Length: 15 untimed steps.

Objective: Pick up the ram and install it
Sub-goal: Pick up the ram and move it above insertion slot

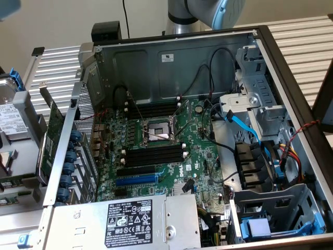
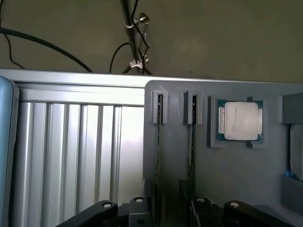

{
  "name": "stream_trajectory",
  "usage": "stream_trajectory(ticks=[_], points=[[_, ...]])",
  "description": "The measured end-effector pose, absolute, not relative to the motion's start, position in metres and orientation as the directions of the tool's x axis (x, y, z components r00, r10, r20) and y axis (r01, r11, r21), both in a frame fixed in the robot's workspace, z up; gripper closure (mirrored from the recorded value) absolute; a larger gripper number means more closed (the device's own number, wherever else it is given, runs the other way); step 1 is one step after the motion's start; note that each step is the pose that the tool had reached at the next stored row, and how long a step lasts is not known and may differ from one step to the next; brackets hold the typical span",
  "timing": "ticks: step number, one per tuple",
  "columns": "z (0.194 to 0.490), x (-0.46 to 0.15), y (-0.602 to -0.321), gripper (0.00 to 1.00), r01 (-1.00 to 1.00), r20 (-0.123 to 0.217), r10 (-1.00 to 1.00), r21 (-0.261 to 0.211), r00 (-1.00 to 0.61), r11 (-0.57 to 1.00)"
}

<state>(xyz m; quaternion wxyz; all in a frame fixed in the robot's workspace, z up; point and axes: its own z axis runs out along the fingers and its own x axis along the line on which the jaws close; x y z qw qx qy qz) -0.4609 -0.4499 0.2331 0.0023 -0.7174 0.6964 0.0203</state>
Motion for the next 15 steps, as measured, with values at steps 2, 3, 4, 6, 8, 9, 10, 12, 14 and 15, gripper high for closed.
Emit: stream_trajectory(ticks=[2, 3, 4, 6, 8, 9, 10, 12, 14, 15], points=[[0.231, -0.461, -0.450, 0.64, -0.999, -0.032, -0.999, 0.025, 0.029, -0.030], [0.230, -0.461, -0.450, 0.64, -0.999, -0.032, -0.999, 0.025, 0.028, -0.029], [0.229, -0.460, -0.451, 0.64, -0.999, -0.032, -0.999, 0.025, 0.029, -0.029], [0.228, -0.459, -0.451, 0.64, -0.999, -0.032, -0.999, 0.025, 0.028, -0.029], [0.226, -0.458, -0.452, 0.64, -0.999, -0.032, -0.999, 0.025, 0.028, -0.029], [0.225, -0.458, -0.452, 0.64, -0.999, -0.032, -0.999, 0.025, 0.028, -0.029], [0.224, -0.457, -0.452, 0.64, -0.999, -0.032, -0.999, 0.025, 0.028, -0.029], [0.223, -0.456, -0.453, 0.64, -0.999, -0.032, -0.999, 0.025, 0.028, -0.029], [0.221, -0.456, -0.453, 0.64, -0.999, -0.032, -0.999, 0.025, 0.028, -0.029], [0.220, -0.456, -0.453, 0.64, -0.999, -0.032, -0.999, 0.025, 0.028, -0.029]])
